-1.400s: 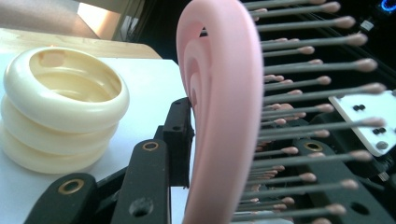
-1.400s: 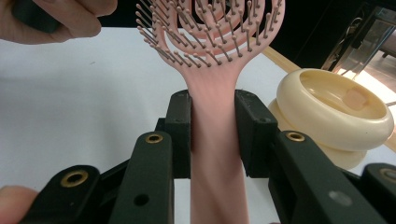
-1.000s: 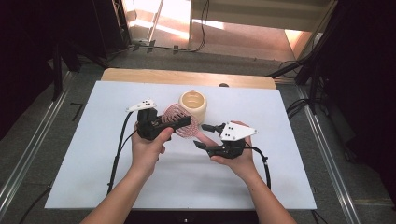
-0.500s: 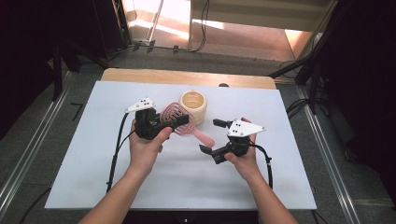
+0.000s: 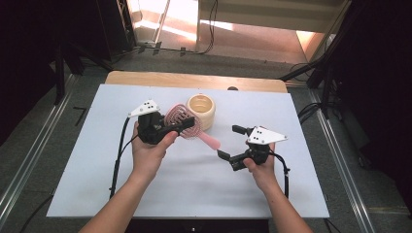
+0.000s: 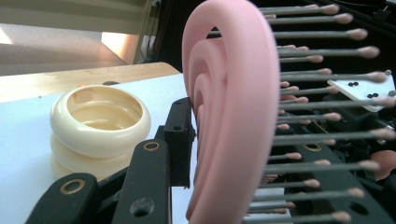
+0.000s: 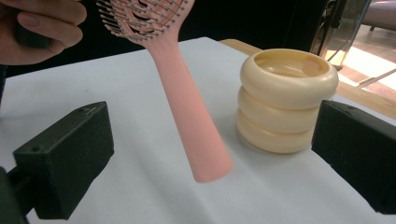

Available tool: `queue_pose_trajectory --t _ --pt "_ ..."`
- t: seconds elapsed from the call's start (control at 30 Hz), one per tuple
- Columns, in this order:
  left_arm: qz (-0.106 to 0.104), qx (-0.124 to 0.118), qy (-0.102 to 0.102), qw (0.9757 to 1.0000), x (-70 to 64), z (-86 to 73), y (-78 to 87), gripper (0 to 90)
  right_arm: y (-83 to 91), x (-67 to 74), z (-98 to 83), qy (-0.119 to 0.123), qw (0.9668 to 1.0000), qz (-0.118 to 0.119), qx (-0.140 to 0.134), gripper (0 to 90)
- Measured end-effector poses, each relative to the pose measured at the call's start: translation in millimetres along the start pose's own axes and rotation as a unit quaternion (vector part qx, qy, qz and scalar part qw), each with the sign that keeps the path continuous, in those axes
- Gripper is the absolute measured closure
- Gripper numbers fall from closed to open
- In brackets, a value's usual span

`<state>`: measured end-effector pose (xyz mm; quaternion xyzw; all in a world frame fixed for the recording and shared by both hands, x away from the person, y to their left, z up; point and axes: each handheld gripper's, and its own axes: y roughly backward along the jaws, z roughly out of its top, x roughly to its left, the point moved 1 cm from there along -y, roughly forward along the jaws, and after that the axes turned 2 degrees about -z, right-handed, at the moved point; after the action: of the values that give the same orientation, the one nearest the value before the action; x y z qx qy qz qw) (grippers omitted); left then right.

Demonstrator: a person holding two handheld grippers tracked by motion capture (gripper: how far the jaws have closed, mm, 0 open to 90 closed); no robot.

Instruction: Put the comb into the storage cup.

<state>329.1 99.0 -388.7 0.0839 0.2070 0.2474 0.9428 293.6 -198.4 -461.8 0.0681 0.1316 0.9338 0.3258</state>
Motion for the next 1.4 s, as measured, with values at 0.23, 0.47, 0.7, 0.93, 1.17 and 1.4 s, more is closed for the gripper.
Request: queue_pose_trajectory --t 0.23,0.47,0.7,0.93,1.17,1.4 --pt "0.008 -0.003 -0.017 0.9998 -1.9 3.5 3.1 63.9 15.5 -8.8 -10.6 -0.008 0.9998 -0.017 -0.004 0.0" --pt "0.016 -0.009 -0.029 0.9994 -3.3 6.2 5.8 63.9 28.9 -14.7 -18.0 -0.014 0.9993 -0.032 -0.011 0.0" --pt "0.019 -0.015 -0.034 0.9991 -4.2 10.2 9.1 63.9 41.0 -20.7 -25.1 -0.018 0.9989 -0.042 -0.012 0.0" --pt "0.026 -0.018 -0.04 0.9987 -3.9 13.2 11.8 63.9 52.9 -26.5 -32.7 -0.022 0.9982 -0.054 -0.012 0.0" --pt "0.029 -0.023 -0.042 0.9984 -3.3 16.2 13.6 63.9 61.1 -30.8 -39.5 -0.025 0.9976 -0.063 -0.011 0.0" --pt "0.033 -0.029 -0.044 0.9981 -2.6 21.0 16.4 63.9 65.9 -31.1 -42.5 -0.02 0.9972 -0.071 -0.015 0.0"
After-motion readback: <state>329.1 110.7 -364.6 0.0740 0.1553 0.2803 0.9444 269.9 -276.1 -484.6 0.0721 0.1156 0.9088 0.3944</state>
